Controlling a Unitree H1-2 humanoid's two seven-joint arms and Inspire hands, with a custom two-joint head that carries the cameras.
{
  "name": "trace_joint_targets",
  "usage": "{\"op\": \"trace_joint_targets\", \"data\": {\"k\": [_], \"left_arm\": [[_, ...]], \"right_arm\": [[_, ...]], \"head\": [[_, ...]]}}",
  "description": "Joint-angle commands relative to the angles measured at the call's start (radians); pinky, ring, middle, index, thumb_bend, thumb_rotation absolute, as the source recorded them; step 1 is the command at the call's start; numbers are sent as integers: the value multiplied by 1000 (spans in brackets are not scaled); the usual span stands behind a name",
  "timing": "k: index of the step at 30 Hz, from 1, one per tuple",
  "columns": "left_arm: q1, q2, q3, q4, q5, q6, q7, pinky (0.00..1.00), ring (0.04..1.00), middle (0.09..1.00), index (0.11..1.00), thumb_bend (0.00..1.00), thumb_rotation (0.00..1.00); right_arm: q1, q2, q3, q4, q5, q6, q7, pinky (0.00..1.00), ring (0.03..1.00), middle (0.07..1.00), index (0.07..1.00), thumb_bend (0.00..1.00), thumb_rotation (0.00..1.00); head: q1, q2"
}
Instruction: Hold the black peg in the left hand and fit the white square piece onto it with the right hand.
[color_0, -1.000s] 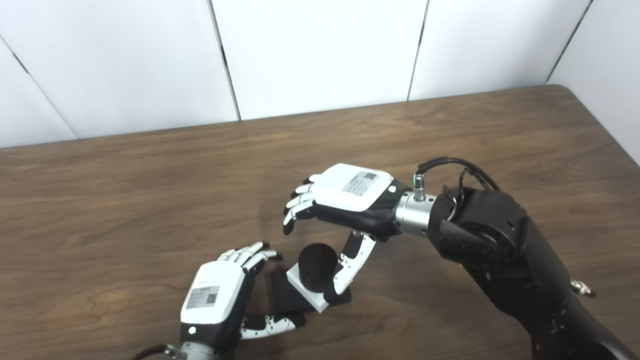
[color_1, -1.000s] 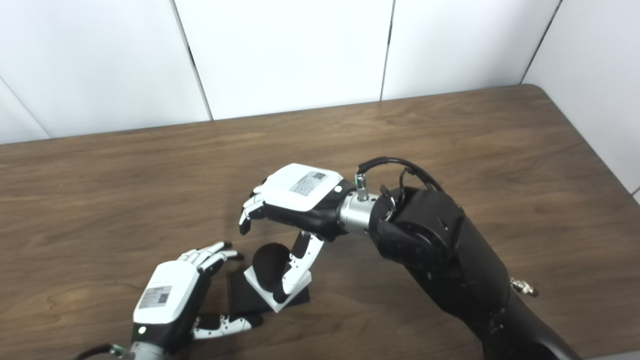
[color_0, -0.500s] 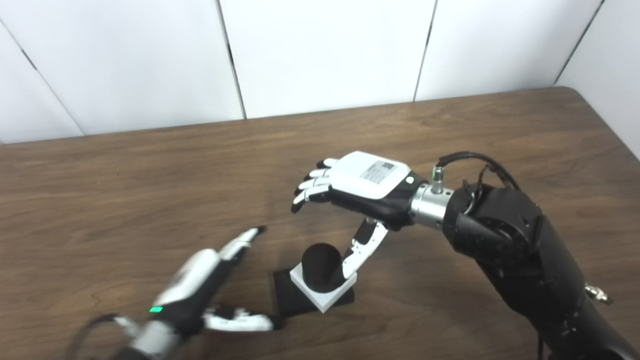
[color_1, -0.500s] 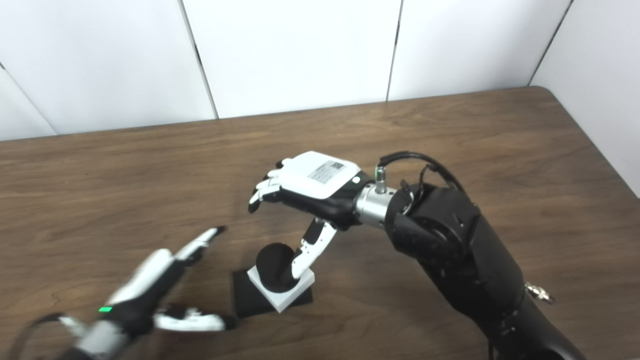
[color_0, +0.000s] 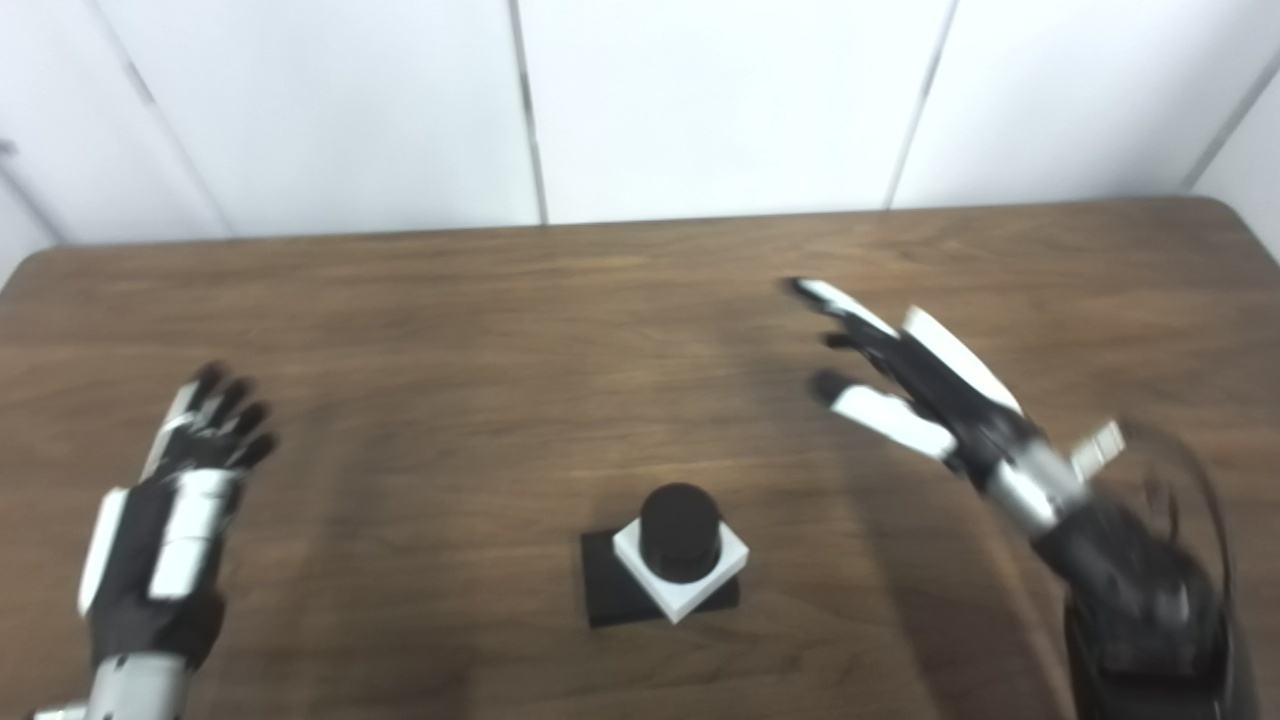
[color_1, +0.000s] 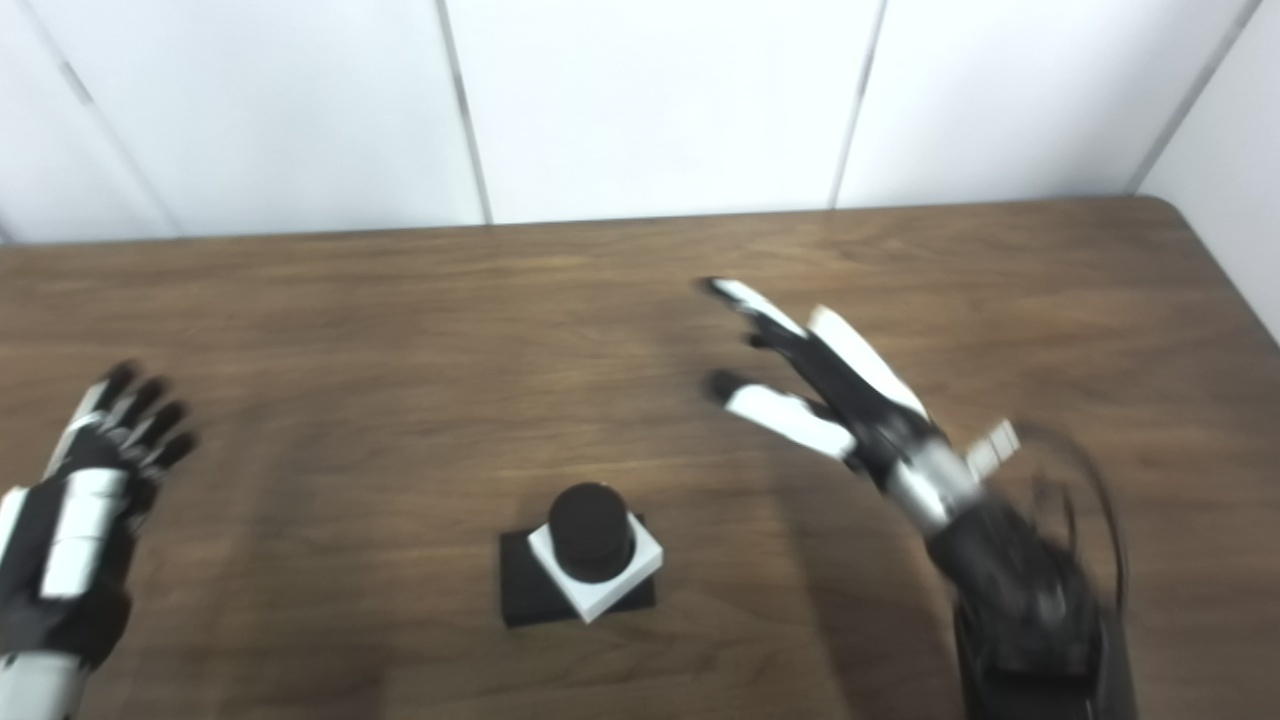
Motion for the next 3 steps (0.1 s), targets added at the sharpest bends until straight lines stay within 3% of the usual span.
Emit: {"op": "trace_joint_targets", "data": {"k": [1, 3], "left_arm": [[31, -45, -25, 30, -44, -80, 13, 962, 954, 978, 991, 724, 826], [42, -48, -43, 52, -40, -109, 30, 980, 965, 982, 996, 716, 867]], "right_arm": [[19, 54, -46, -15, 159, -7, -83, 996, 1000, 999, 997, 713, 1000], [72, 83, -63, -14, 205, -9, -122, 999, 1000, 1000, 1000, 742, 1000]], "head": [[-2, -3], [-3, -3]]}}
